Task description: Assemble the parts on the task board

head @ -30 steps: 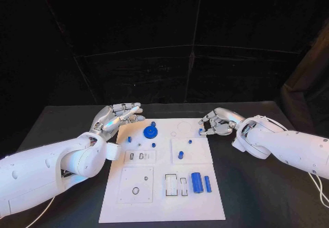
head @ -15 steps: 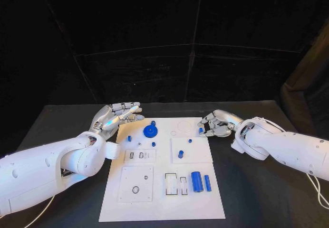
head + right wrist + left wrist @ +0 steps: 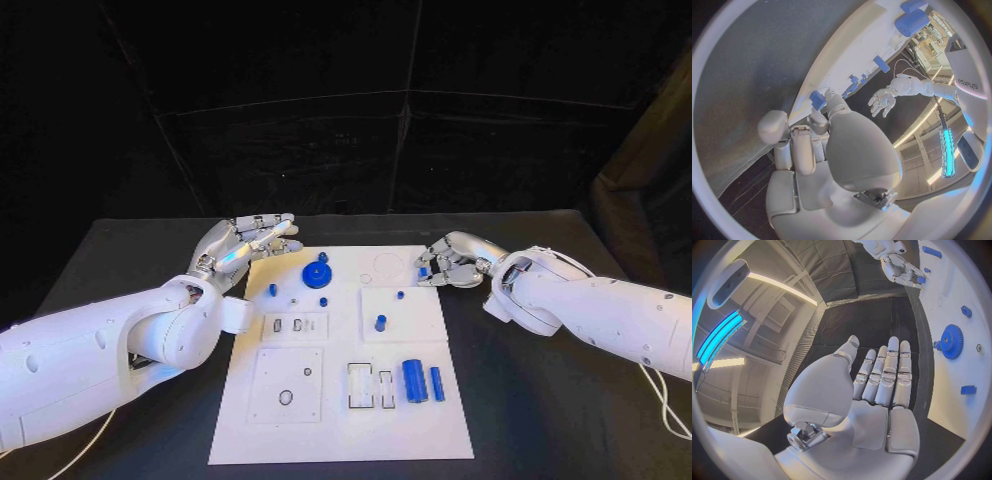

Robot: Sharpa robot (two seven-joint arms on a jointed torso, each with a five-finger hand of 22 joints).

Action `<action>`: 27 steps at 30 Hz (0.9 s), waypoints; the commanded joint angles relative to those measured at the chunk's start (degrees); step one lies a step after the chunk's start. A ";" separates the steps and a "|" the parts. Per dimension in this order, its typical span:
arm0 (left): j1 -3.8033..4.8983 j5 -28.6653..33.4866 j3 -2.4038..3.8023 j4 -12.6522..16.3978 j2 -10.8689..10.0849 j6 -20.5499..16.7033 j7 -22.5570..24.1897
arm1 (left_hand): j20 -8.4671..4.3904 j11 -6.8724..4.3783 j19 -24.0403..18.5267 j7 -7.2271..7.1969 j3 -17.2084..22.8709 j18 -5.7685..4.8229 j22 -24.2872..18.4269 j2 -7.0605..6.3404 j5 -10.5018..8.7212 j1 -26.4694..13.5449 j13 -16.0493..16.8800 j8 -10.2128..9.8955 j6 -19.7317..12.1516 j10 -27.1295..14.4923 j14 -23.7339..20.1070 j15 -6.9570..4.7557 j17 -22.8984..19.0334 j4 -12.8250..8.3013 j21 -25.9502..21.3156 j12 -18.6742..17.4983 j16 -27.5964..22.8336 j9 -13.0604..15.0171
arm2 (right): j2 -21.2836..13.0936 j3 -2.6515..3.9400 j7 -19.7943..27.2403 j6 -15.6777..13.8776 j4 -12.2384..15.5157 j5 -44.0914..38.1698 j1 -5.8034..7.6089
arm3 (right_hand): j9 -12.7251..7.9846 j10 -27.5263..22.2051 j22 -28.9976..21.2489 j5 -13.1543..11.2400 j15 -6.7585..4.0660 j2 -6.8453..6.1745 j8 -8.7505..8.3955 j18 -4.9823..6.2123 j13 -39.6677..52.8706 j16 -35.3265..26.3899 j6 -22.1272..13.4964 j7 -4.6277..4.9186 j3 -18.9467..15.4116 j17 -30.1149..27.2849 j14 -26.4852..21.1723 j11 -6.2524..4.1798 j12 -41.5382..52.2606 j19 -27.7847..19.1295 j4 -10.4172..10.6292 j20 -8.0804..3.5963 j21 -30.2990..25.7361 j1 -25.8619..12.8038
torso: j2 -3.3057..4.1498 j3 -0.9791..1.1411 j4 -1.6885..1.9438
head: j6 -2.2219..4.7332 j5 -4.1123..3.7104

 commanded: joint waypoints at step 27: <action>0.03 0.02 0.04 -0.03 0.01 0.95 0.03 | 0.03 -0.17 0.37 2.11 0.04 0.34 -0.09 0.29 0.22 -0.47 -0.05 -0.43 -0.25 -0.29 0.52 0.07 0.11 -0.48 -0.52 -0.33 -0.32 -0.01 | 0.09 0.02 -0.09 1.25 -0.54 -1.57 0.04 | 0.02 0.24 0.24 -0.84 -0.50 0.56 0.26 -0.58 0.08 -0.12 0.48 -0.08 0.58 5.43 3.96 -0.09 0.16 0.27 -0.34 -0.25 0.17 0.32 | -0.03 0.02 -0.03 | -0.30 -0.12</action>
